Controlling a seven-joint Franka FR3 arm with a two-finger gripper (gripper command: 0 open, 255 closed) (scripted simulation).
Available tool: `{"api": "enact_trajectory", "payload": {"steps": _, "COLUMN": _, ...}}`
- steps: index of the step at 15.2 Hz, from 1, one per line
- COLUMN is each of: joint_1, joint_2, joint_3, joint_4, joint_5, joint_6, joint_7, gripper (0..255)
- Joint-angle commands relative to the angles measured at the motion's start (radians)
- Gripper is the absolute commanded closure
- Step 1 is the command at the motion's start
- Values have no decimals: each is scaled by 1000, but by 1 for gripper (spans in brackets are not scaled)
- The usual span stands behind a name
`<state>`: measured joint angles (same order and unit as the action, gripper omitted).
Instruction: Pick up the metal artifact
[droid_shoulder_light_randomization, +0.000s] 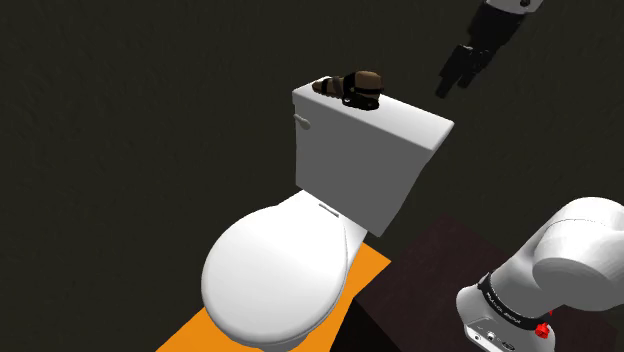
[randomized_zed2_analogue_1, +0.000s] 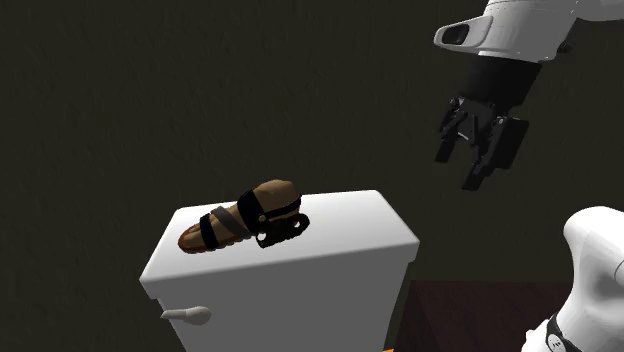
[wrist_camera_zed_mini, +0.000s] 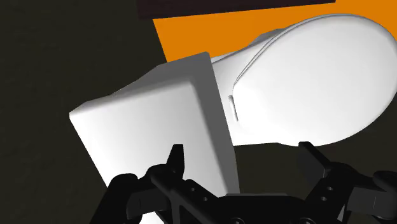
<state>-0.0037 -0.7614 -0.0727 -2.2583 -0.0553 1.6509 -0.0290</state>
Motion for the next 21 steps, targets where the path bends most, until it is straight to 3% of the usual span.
{"api": "enact_trajectory", "payload": {"steps": 1, "joint_1": 0, "joint_2": 0, "joint_3": 0, "joint_4": 0, "joint_5": 0, "joint_6": 0, "joint_7": 0, "gripper": 0}}
{"api": "enact_trajectory", "payload": {"steps": 10, "joint_1": -89, "joint_2": 303, "joint_3": 164, "joint_4": 130, "joint_5": 52, "joint_6": 165, "joint_7": 484, "gripper": 0}}
{"api": "enact_trajectory", "payload": {"steps": 21, "joint_1": -169, "joint_2": 743, "joint_3": 248, "joint_4": 481, "joint_5": -19, "joint_6": 225, "joint_7": 1039, "gripper": 0}}
